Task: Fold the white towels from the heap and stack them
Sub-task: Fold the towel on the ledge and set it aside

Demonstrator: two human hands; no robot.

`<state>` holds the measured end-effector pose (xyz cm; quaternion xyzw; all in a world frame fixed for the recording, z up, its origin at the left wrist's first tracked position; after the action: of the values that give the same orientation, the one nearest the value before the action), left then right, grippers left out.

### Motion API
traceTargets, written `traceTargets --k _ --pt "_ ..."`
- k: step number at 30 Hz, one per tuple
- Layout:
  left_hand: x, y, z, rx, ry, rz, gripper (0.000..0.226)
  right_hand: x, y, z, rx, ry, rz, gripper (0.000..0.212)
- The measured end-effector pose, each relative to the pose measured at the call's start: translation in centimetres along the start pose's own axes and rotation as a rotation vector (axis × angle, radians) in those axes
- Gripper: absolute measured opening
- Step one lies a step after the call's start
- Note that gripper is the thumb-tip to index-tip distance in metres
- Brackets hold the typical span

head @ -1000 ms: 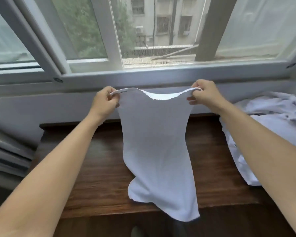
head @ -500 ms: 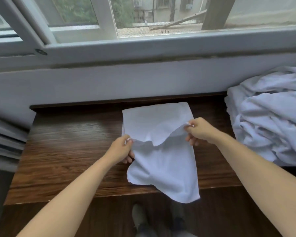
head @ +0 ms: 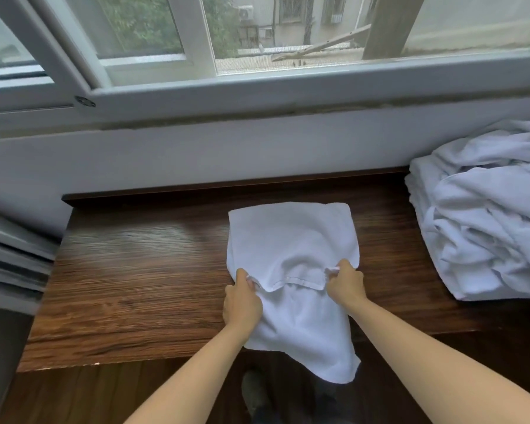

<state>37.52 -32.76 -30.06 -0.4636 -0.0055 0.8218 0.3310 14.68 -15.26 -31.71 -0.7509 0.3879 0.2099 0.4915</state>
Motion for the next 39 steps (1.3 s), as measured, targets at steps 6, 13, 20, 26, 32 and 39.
traceTargets --k 6,13,20,26,32,39 --pt "-3.2 5.2 2.3 0.148 -0.307 0.234 0.016 -4.2 3.4 -5.3 -0.185 0.136 0.142 0.013" --pt "-6.2 5.7 2.9 0.17 -0.316 0.271 0.02 -7.8 2.5 -6.3 -0.275 0.064 0.218 0.016" --pt "-3.3 0.1 -0.4 0.13 -0.516 0.084 0.015 -5.0 -2.1 -0.4 -0.165 0.495 -0.152 0.012" --pt "-1.7 -0.8 -1.7 0.082 -0.481 -0.053 0.025 -2.5 -2.0 1.4 -0.098 0.297 -0.112 0.027" --pt "-2.5 -2.4 -2.3 0.039 -0.531 0.109 0.047 -2.9 -4.7 -2.2 -0.246 0.242 0.014 0.041" --pt "-2.2 -4.5 -6.7 -0.29 -0.078 0.045 0.044 3.5 -11.4 -11.7 -0.802 -0.596 0.383 0.044"
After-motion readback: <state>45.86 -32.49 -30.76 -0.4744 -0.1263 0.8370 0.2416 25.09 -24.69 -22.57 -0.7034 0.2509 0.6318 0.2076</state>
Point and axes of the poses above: each hand's wrist, its own y-axis towards the middle knuckle, its own x-axis out of the palm, z = x × y, the point moved 10 cm from there along y, towards the middle knuckle, and after that the axes turned 11 degrees about x, right-handed, at the moved point
